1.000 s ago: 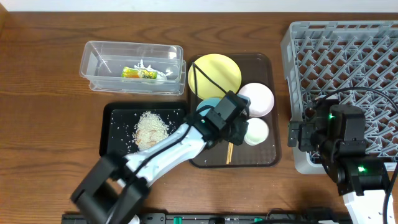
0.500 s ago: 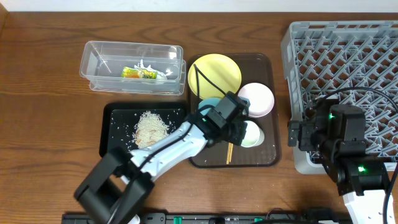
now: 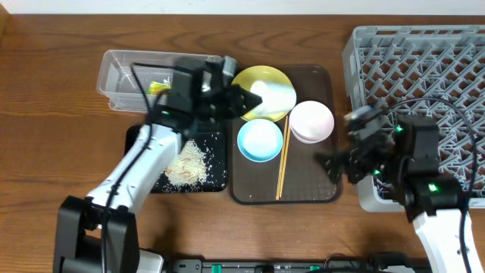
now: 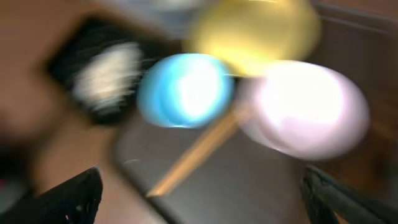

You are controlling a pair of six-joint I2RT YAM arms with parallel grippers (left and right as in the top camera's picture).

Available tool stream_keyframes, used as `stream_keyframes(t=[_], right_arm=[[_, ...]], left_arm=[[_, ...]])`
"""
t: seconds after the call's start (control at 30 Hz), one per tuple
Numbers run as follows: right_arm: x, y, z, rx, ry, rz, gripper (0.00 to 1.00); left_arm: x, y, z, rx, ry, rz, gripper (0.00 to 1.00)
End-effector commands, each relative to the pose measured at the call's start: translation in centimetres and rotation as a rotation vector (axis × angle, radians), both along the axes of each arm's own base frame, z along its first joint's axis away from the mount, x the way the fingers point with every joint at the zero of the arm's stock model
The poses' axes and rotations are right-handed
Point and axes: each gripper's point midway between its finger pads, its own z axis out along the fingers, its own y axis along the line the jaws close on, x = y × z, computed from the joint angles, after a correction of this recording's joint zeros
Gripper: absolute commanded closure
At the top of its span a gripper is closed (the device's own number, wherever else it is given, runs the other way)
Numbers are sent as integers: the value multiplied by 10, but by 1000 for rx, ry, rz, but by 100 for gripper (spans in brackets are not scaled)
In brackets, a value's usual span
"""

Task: Sort waste into correct bins and load items into the dishwasher rack
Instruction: 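Lift the pale green cup with left gripper and hand it to right gripper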

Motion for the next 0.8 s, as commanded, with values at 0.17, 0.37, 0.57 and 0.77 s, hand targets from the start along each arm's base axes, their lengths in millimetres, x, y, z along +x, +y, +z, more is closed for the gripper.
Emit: stream_keyframes(t=[0.17, 0.37, 0.57, 0.77], right_arm=[[-14, 50, 41, 326, -169, 421, 1], [1, 54, 65, 355, -335, 470, 1], [13, 55, 85, 383, -384, 448, 1], [12, 56, 88, 397, -385, 456, 16]], left_arm=[[-72, -22, 47, -272, 141, -403, 94], [-80, -30, 47, -272, 148, -434, 93], [-86, -37, 47, -270, 151, -457, 94], [-92, -44, 47, -267, 153, -478, 94]])
